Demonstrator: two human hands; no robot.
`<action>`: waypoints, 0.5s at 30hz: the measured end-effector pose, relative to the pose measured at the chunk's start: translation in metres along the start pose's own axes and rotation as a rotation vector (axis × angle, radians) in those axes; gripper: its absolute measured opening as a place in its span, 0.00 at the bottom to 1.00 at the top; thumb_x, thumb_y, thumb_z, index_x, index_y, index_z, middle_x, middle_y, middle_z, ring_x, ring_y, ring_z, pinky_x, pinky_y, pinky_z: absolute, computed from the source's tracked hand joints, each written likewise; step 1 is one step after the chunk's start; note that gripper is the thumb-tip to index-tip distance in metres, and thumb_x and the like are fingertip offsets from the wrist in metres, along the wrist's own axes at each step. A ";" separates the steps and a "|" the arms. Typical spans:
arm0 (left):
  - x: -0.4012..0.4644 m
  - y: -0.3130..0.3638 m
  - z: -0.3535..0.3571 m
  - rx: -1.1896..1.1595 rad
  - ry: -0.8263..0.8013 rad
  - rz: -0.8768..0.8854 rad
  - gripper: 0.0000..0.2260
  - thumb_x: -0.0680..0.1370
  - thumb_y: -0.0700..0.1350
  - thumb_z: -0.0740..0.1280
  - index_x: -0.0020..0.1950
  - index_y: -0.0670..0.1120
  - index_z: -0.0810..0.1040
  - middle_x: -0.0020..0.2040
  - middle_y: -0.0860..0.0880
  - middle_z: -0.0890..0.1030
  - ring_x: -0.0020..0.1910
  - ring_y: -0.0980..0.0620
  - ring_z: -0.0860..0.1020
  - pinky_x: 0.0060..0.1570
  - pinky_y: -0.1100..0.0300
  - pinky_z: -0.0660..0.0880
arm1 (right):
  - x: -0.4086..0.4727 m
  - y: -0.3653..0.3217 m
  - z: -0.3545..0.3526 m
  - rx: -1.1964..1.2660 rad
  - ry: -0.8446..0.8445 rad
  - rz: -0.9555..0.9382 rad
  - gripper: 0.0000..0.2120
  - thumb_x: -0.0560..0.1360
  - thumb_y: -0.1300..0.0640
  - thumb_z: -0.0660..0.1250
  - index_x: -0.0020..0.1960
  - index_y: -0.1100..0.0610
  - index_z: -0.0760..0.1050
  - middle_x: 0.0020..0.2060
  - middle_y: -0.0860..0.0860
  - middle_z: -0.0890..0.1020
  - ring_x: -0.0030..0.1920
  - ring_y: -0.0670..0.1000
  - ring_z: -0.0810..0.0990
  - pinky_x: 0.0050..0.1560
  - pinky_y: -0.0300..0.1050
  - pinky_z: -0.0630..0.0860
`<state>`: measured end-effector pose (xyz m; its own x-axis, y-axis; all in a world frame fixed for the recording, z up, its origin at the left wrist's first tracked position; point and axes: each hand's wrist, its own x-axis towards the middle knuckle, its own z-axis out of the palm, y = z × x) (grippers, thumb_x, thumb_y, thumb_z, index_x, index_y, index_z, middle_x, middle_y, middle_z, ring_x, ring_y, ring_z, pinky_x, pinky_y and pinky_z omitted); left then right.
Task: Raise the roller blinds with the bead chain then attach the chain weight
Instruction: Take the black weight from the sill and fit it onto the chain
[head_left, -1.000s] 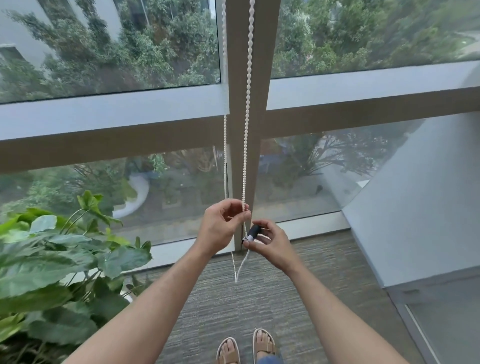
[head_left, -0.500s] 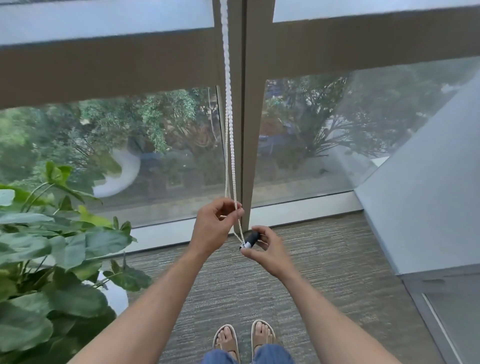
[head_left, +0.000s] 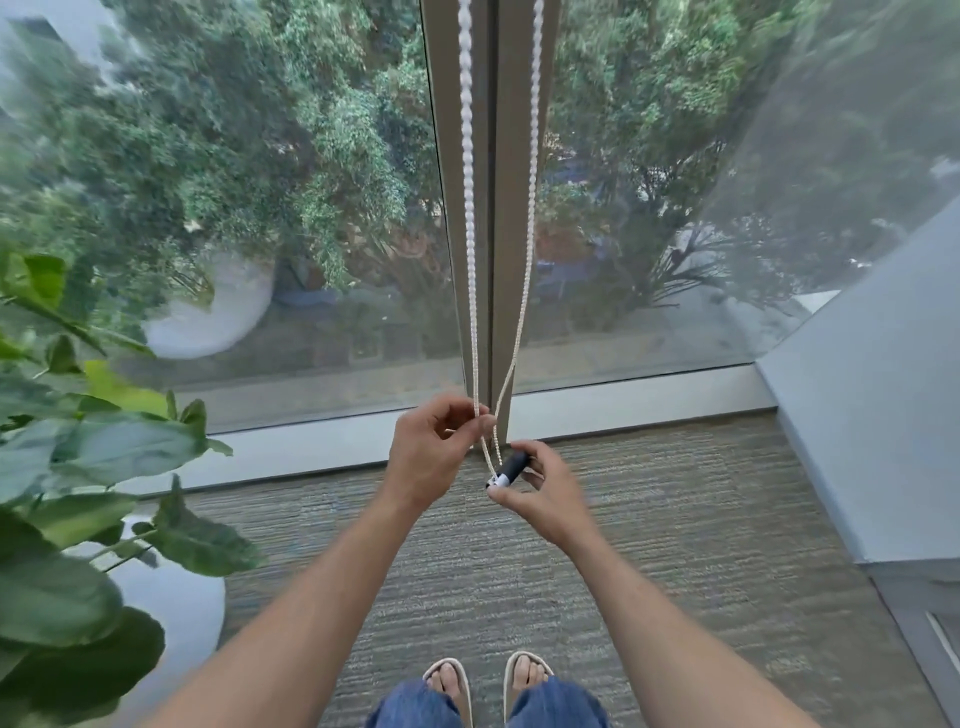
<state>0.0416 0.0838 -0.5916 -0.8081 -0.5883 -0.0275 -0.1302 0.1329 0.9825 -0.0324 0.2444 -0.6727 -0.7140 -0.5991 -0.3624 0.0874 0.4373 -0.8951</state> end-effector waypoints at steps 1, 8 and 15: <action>0.001 -0.009 0.001 -0.003 0.005 -0.004 0.07 0.73 0.42 0.76 0.43 0.55 0.84 0.39 0.49 0.85 0.41 0.38 0.82 0.46 0.36 0.80 | 0.004 0.008 0.003 -0.005 0.000 0.000 0.33 0.65 0.53 0.81 0.66 0.50 0.72 0.62 0.47 0.76 0.63 0.45 0.76 0.64 0.35 0.71; 0.006 -0.065 0.009 0.002 0.015 0.021 0.04 0.73 0.44 0.77 0.44 0.51 0.85 0.40 0.48 0.86 0.42 0.40 0.83 0.45 0.37 0.80 | 0.026 0.068 0.024 -0.103 0.037 0.062 0.33 0.65 0.53 0.81 0.66 0.53 0.70 0.61 0.49 0.75 0.63 0.49 0.75 0.66 0.42 0.71; 0.010 -0.097 0.012 -0.025 -0.005 0.059 0.07 0.70 0.52 0.76 0.44 0.52 0.84 0.41 0.45 0.85 0.41 0.36 0.82 0.44 0.36 0.80 | 0.044 0.110 0.038 -0.082 0.014 0.211 0.43 0.64 0.50 0.81 0.72 0.49 0.61 0.65 0.49 0.70 0.65 0.50 0.70 0.67 0.46 0.67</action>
<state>0.0394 0.0741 -0.6896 -0.8170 -0.5759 0.0295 -0.0683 0.1475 0.9867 -0.0281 0.2410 -0.7974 -0.6957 -0.4796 -0.5348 0.1793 0.6050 -0.7757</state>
